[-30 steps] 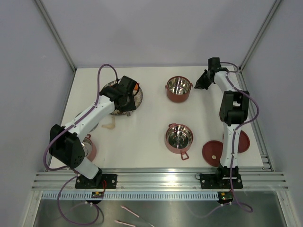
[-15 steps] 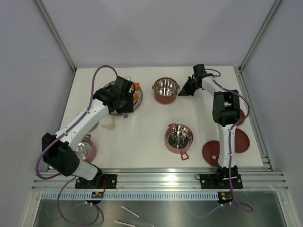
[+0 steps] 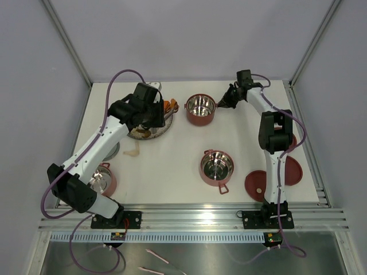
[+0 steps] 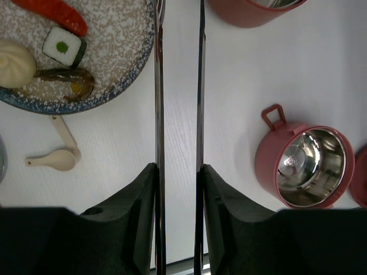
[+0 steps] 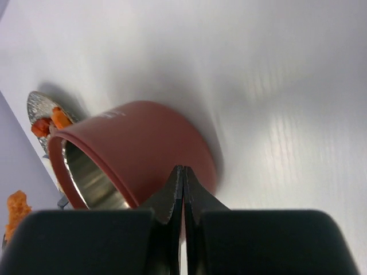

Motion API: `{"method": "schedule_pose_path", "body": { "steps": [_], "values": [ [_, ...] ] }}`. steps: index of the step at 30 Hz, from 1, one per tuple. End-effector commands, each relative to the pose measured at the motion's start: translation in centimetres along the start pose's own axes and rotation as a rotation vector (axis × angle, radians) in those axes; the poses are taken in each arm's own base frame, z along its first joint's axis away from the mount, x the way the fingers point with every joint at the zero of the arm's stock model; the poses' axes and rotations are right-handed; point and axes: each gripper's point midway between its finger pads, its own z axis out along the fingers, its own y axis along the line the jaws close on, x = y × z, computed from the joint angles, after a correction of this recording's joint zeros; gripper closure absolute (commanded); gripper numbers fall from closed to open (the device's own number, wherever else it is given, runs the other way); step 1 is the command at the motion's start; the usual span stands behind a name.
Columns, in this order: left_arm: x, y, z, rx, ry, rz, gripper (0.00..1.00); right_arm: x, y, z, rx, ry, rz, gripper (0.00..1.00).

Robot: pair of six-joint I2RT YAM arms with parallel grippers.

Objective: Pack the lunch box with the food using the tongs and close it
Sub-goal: Move the packing box to the center of the board.

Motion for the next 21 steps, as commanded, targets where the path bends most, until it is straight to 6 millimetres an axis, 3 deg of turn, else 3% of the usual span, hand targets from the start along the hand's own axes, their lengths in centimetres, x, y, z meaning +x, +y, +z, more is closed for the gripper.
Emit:
{"method": "schedule_pose_path", "body": {
  "steps": [1, 4, 10, 14, 16, 17, 18, 19, 21],
  "values": [
    [-4.2, -2.0, -1.9, 0.085, -0.118, 0.027, 1.00, 0.1, 2.3, 0.6, -0.043, 0.025, -0.037, 0.97],
    [-5.4, -3.0, -2.0, 0.118, -0.131, 0.045, 1.00, 0.9, 4.3, 0.6, -0.088, 0.034, -0.074, 0.97],
    [-5.9, -4.4, -0.7, 0.166, -0.097, 0.065, 1.00, 2.1, 6.2, -0.1, -0.146, 0.058, -0.095, 0.97],
    [-5.8, -5.1, 0.7, 0.193, -0.068, 0.063, 1.00, 1.7, 4.5, -0.1, -0.081, 0.040, -0.073, 0.96],
    [-5.5, -5.2, 1.3, 0.187, -0.050, 0.059, 1.00, 0.2, 3.5, -0.8, -0.075, -0.002, -0.025, 0.97],
    [-5.5, -5.2, 1.4, 0.187, -0.050, 0.057, 1.00, 0.7, 1.7, -0.6, -0.047, 0.004, 0.010, 0.97],
    [-5.5, -5.2, 1.5, 0.186, -0.052, 0.056, 1.00, -0.9, 1.9, -1.9, -0.076, -0.057, 0.019, 0.97],
    [-5.4, -5.1, 1.8, 0.181, -0.047, 0.056, 1.00, -0.2, 0.0, -1.6, -0.048, -0.048, 0.054, 0.97],
    [-5.4, -5.0, 2.2, 0.170, -0.050, 0.056, 1.00, -1.1, -0.4, -3.2, -0.052, -0.087, 0.061, 0.96]
  ]
}}
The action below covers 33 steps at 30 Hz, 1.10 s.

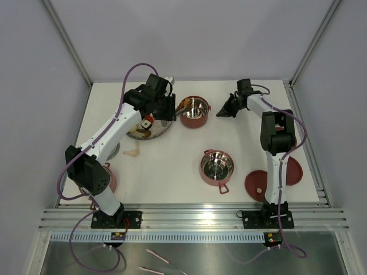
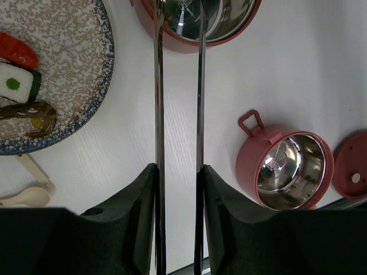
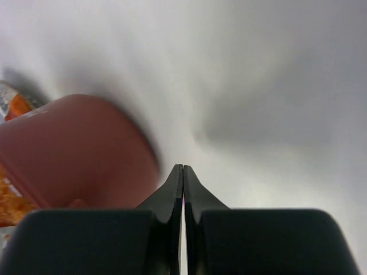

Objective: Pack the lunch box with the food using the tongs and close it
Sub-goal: Move the packing box to the center of the board, then place the fake food in the packing box.

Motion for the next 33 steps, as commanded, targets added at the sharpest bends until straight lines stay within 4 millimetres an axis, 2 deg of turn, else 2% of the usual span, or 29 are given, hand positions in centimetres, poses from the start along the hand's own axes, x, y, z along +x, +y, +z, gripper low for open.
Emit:
{"method": "schedule_pose_path", "body": {
  "steps": [1, 4, 7, 11, 16, 33],
  "values": [
    [-3.1, -1.5, -1.2, 0.059, -0.108, 0.019, 1.00, -3.7, 0.6, -4.6, -0.037, -0.149, 0.007, 0.96],
    [-3.0, -1.7, -0.5, 0.065, -0.091, 0.017, 0.99, -3.0, -0.4, -5.5, 0.004, -0.153, -0.025, 0.95],
    [-2.7, -1.9, 0.3, 0.076, -0.069, 0.012, 0.86, -1.8, -1.8, -5.6, 0.035, -0.135, -0.032, 0.94],
    [-1.9, -2.5, 0.7, 0.097, -0.042, 0.015, 0.75, -0.8, -3.2, -5.1, 0.067, -0.110, -0.035, 0.93],
    [-1.6, -2.7, 0.3, 0.101, -0.043, 0.021, 0.73, 0.1, -3.8, -4.6, 0.062, -0.091, -0.024, 0.93],
    [-0.8, -2.8, 0.3, 0.101, -0.026, 0.032, 0.64, 0.6, -4.3, -4.6, 0.065, -0.078, -0.024, 0.92]
  ]
}}
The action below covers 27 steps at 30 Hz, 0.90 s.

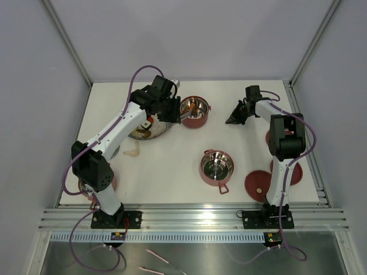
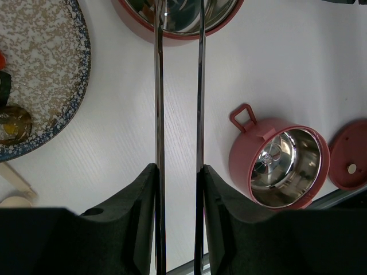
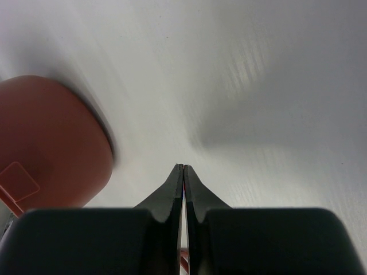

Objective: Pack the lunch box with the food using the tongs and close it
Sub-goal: Place the fake food in the packing box.

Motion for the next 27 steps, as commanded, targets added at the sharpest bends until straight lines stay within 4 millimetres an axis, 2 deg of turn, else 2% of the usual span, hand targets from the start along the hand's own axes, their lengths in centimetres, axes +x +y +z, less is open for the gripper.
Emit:
{"method": "schedule_pose_path", "body": {
  "steps": [1, 4, 12, 13, 15, 18, 22, 25, 27],
  "values": [
    [-1.7, -1.4, -1.6, 0.057, -0.082, 0.022, 0.64, -0.6, 1.6, -1.3, -0.039, -0.038, -0.040, 0.92],
    [-1.6, -1.4, -1.6, 0.060, -0.079, 0.027, 0.59, -0.6, 1.6, -1.3, -0.042, -0.037, -0.039, 0.92],
    [-1.5, -1.2, -1.7, 0.054, -0.080, 0.032, 0.59, -0.6, 1.6, -1.2, -0.043, -0.033, -0.038, 0.92],
    [-1.5, -1.2, -1.7, 0.055, -0.080, 0.034, 0.61, -0.5, 1.5, -1.2, -0.042, -0.032, -0.036, 0.92],
    [-1.6, -1.2, -1.8, 0.051, -0.089, 0.033, 0.77, -0.6, 1.5, -1.2, -0.042, -0.033, -0.035, 0.92],
    [-1.8, -1.2, -2.3, 0.051, -0.107, 0.031, 0.84, -0.6, 1.5, -1.2, -0.042, -0.033, -0.035, 0.92],
    [-2.2, -1.4, -3.5, 0.055, -0.132, 0.045, 0.84, -0.5, 1.6, -1.3, -0.043, -0.031, -0.038, 0.92],
    [-3.0, -1.6, -5.1, 0.054, -0.161, 0.061, 0.84, -0.6, 1.9, -1.8, -0.051, -0.037, -0.042, 0.92],
    [-3.8, -1.4, -7.0, 0.038, -0.213, 0.070, 0.84, -0.6, 2.0, -2.1, -0.054, -0.041, -0.045, 0.92]
  ]
}}
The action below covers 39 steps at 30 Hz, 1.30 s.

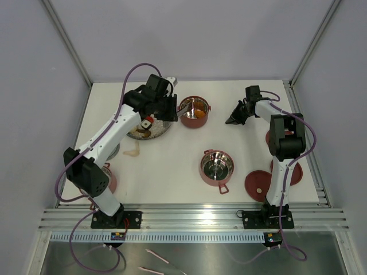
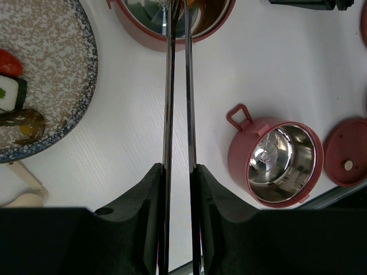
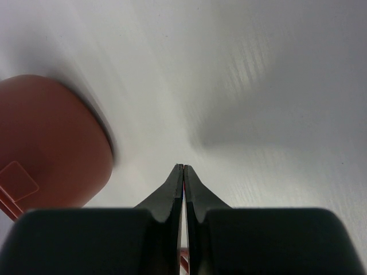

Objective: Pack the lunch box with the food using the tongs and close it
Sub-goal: Place the fake food in the packing box, then pick up the fake food from the plate.

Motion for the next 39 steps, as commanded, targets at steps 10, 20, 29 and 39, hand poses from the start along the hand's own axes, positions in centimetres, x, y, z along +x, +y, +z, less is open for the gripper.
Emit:
{"method": "schedule_pose_path", "body": {
  "steps": [10, 20, 29, 39],
  "values": [
    [-1.6, 8.5, -7.3, -0.314, -0.136, -0.075, 0.78, -1.0, 3.6, -5.0, -0.078, -0.086, -0.092, 0.91],
    [1.7, 17.2, -7.2, -0.530, -0.113, -0.349, 0.74, -0.7, 3.9, -5.5, -0.096, -0.079, -0.105, 0.88],
    [0.2, 18.5, -5.0, -0.535, -0.094, -0.314, 0.72, -0.5, 4.0, -5.4, -0.104, -0.070, -0.102, 0.85],
    [-3.2, 14.6, -2.2, -0.302, -0.133, -0.260, 0.70, -0.3, 4.0, -5.5, -0.109, -0.062, -0.104, 0.77]
  ]
}}
